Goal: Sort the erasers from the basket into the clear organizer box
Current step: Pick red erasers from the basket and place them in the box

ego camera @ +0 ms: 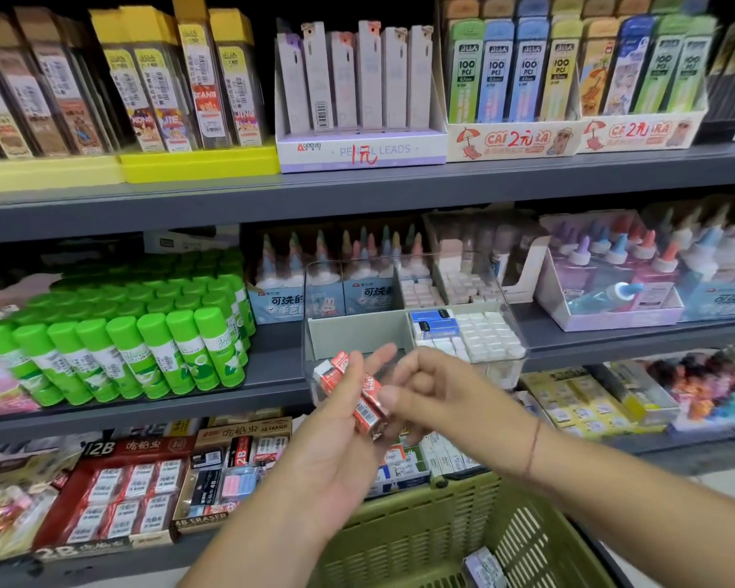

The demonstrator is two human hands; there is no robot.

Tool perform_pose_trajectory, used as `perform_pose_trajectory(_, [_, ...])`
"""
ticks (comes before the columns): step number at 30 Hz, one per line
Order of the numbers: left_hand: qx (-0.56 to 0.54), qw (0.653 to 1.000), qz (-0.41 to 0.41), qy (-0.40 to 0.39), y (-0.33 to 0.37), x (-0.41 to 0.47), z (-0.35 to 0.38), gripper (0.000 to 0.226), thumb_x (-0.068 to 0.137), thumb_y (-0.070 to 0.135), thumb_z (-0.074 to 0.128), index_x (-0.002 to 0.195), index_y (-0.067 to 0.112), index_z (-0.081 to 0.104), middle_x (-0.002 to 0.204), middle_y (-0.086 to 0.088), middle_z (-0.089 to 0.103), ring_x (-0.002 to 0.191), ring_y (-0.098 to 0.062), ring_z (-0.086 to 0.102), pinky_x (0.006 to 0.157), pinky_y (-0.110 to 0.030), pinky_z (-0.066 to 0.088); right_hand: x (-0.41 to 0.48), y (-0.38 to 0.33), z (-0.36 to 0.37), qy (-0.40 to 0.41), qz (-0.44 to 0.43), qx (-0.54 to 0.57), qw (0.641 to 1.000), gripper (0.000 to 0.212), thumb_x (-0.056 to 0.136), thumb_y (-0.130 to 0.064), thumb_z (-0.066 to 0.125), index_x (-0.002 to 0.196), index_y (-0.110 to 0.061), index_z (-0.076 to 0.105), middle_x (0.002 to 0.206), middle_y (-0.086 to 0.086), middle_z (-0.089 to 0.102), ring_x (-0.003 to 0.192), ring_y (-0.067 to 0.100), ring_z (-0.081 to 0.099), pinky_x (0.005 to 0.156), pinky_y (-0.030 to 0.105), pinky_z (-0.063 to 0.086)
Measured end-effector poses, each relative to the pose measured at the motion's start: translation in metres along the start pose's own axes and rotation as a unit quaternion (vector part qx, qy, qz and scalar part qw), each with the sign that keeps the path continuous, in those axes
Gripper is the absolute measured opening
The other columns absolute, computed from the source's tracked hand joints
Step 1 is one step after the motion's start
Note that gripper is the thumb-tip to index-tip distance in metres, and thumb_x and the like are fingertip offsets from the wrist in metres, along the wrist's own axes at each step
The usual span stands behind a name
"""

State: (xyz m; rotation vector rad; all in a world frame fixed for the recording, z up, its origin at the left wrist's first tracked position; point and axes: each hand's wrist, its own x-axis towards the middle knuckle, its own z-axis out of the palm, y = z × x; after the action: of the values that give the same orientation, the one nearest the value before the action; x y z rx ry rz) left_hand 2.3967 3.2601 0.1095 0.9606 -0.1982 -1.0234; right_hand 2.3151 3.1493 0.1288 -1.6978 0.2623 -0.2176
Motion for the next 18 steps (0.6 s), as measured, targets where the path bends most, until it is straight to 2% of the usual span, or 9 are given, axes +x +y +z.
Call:
perform_pose_trajectory(3, [0.034,0.999,0.006,-0.016,-0.003,-0.002,0.002,0.055,0.081,0.05,0.048,0.124,0.018,0.061,0.118,-0.011,0.068,0.096,-0.018,0.058,0.088,-0.032,0.049,-0.002,0.005,0.006,0.022,0.003,0.095,0.995,0.014,0.082,-0.005,0.067,0.083,-0.005,0.053,0.064,0.011,0.063,0.054,0.015,0.062,0.051,0.021,0.05])
perform_pose_trajectory(5, [0.057,0.998,0.018,-0.004,-0.002,-0.001,0.001,0.055,0.081,0.048,0.05,0.123,0.014,0.063,0.122,-0.015,0.065,0.1,-0.019,0.06,0.096,-0.036,0.049,0.002,0.003,-0.008,0.028,-0.001,0.095,0.995,0.018,0.074,-0.012,0.072,0.083,-0.005,0.058,0.063,0.009,0.066,0.054,0.015,0.062,0.051,0.021,0.051])
perform_pose_trajectory(6, [0.079,0.997,0.022,0.006,-0.001,0.0,-0.001,0.053,0.082,0.048,0.051,0.12,0.013,0.065,0.119,-0.012,0.067,0.103,-0.018,0.063,0.094,-0.036,0.05,0.006,0.001,-0.02,0.047,-0.007,0.072,0.996,0.019,0.073,-0.014,0.073,0.084,-0.005,0.061,0.065,0.008,0.068,0.055,0.014,0.062,0.051,0.02,0.051])
perform_pose_trajectory(7, [0.098,0.995,0.025,0.019,0.002,0.001,-0.003,0.051,0.082,0.048,0.05,0.117,0.013,0.065,0.112,-0.007,0.071,0.099,-0.016,0.067,0.087,-0.032,0.053,0.011,-0.002,-0.035,0.08,-0.019,0.033,0.996,0.016,0.074,-0.013,0.073,0.085,-0.007,0.063,0.067,0.007,0.069,0.056,0.013,0.063,0.052,0.019,0.05])
perform_pose_trajectory(9, [0.098,0.993,0.022,0.056,0.005,0.003,-0.007,0.042,0.084,0.045,0.052,0.107,0.011,0.062,0.089,-0.003,0.075,0.067,-0.015,0.068,0.06,-0.024,0.053,0.028,-0.01,-0.073,0.166,-0.057,-0.077,0.981,0.009,0.079,-0.009,0.072,0.086,-0.009,0.067,0.068,0.0,0.07,0.057,0.007,0.062,0.055,0.015,0.048])
perform_pose_trajectory(11, [0.075,0.993,0.0,0.092,0.007,0.003,-0.009,0.037,0.08,0.044,0.058,0.095,0.011,0.053,0.065,-0.001,0.063,0.044,-0.01,0.047,0.038,-0.019,0.037,0.048,-0.018,-0.108,0.228,-0.084,-0.185,0.952,0.009,0.082,-0.003,0.069,0.091,-0.004,0.069,0.065,-0.006,0.068,0.056,0.005,0.058,0.054,0.012,0.047])
perform_pose_trajectory(13, [0.07,0.992,-0.024,0.103,0.007,0.005,-0.009,0.036,0.079,0.044,0.061,0.089,0.013,0.047,0.058,0.0,0.051,0.042,-0.008,0.037,0.033,-0.018,0.028,0.068,-0.022,-0.133,0.246,-0.092,-0.307,0.915,0.014,0.083,-0.003,0.068,0.097,-0.003,0.068,0.074,0.001,0.066,0.064,0.011,0.058,0.063,0.015,0.049])
perform_pose_trajectory(15, [0.06,0.993,-0.041,0.095,0.005,0.005,-0.01,0.03,0.084,0.038,0.061,0.087,0.013,0.046,0.06,-0.002,0.05,0.044,-0.009,0.037,0.033,-0.019,0.027,0.082,-0.023,-0.146,0.216,-0.083,-0.413,0.881,0.022,0.081,-0.006,0.07,0.103,-0.009,0.066,0.083,0.004,0.066,0.075,0.016,0.06,0.074,0.02,0.047])
perform_pose_trajectory(18, [0.06,0.996,-0.047,0.051,0.006,0.002,-0.008,0.024,0.077,0.023,0.062,0.089,0.012,0.044,0.062,-0.004,0.049,0.046,-0.011,0.039,0.035,-0.02,0.028,0.094,-0.026,-0.15,0.171,-0.079,-0.51,0.839,0.023,0.08,-0.008,0.07,0.102,-0.011,0.068,0.09,0.003,0.069,0.078,0.013,0.058,0.068,0.009,0.036])
